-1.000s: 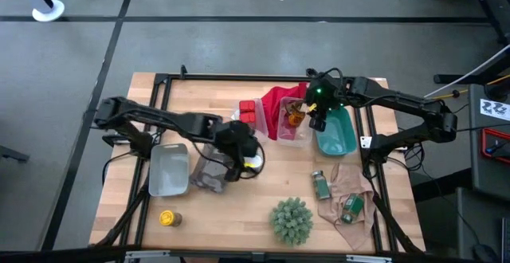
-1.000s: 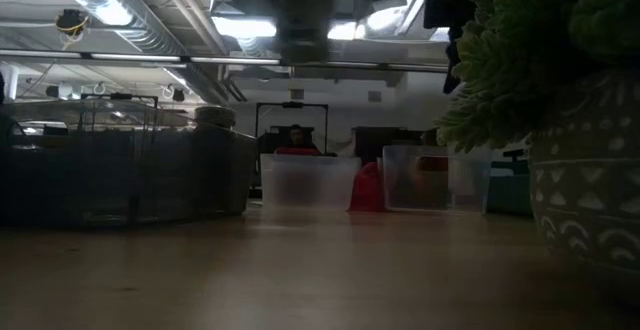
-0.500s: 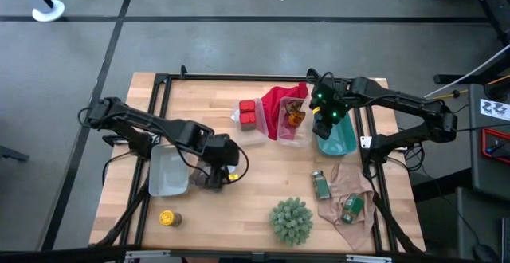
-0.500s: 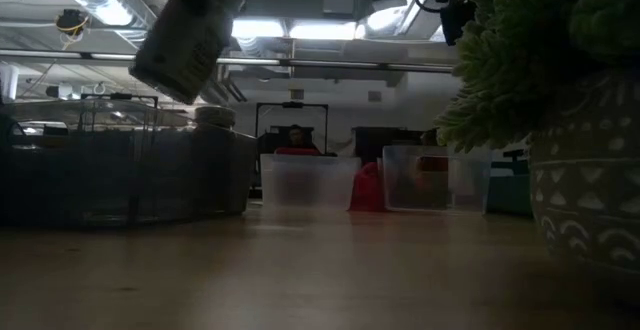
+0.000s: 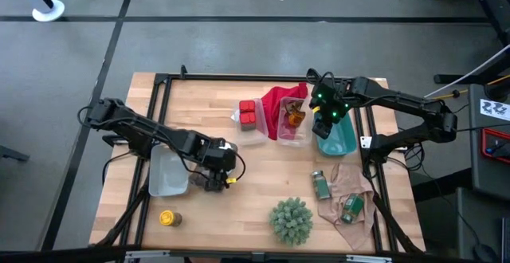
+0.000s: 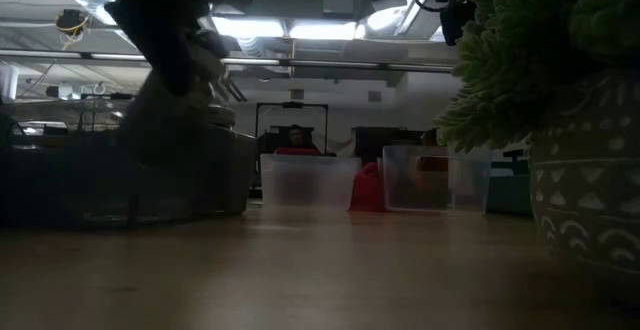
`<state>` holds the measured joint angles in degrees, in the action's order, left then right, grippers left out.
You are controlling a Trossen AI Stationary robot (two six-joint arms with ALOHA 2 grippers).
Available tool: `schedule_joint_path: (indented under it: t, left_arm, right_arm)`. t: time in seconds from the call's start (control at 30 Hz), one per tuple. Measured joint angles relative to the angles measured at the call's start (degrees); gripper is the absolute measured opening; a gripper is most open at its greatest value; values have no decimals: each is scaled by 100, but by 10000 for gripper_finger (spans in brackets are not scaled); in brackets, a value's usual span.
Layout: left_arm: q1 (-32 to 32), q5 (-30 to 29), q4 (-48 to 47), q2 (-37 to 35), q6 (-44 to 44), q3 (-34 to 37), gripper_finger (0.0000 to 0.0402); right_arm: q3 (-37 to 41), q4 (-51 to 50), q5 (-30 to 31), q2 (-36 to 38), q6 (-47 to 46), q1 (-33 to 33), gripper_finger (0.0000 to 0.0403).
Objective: Sort spices by type
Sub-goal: Put the white seasoning bottle into the black bin
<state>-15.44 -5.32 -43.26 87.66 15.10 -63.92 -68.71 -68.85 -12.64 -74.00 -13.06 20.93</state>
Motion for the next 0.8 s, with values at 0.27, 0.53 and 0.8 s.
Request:
schedule_joint_path:
  t: [0.27,0.53,0.8]
  left_arm:
    - [4,-13,1013,-4,56,682,186]
    - [9,-249,1332,5,144,983,186]
    - [11,-359,1386,2,546,1005,200]
  right_arm:
    - [0,1,13,0,2,0,161]
    - [0,29,14,0,4,0,161]
    - [0,39,15,0,4,0,161]
